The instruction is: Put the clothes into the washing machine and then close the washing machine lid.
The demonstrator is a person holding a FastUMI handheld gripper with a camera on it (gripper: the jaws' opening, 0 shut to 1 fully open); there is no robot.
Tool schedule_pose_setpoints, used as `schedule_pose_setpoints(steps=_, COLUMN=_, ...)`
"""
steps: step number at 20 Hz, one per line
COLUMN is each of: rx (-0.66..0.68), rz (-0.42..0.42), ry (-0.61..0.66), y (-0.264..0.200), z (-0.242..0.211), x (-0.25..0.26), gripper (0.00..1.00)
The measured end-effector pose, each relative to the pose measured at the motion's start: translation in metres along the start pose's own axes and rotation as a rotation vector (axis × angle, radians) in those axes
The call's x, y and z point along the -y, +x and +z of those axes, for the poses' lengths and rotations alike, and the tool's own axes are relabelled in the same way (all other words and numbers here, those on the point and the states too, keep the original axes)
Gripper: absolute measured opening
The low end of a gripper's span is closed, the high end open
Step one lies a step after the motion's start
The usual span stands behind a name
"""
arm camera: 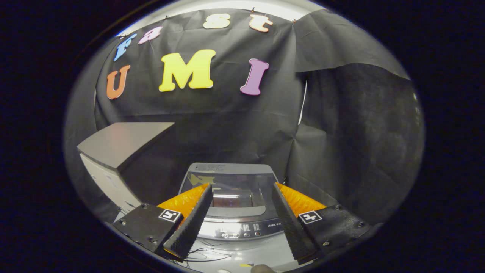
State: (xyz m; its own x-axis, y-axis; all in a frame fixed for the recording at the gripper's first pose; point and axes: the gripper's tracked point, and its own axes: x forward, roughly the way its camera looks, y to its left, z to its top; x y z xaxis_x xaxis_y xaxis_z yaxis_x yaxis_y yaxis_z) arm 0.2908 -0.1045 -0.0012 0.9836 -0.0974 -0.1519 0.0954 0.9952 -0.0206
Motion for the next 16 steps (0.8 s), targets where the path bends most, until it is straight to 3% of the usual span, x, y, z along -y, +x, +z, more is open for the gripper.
schedule_pose_setpoints(steps=8, rx=0.115, rz=-0.018, ry=-0.027, y=-0.144, z=-0.006, x=-0.010, gripper=0.99)
schedule_pose_setpoints(steps=16, rx=0.142, rz=0.045, ry=0.039, y=-0.255, z=-0.044, x=-0.026, gripper=0.99)
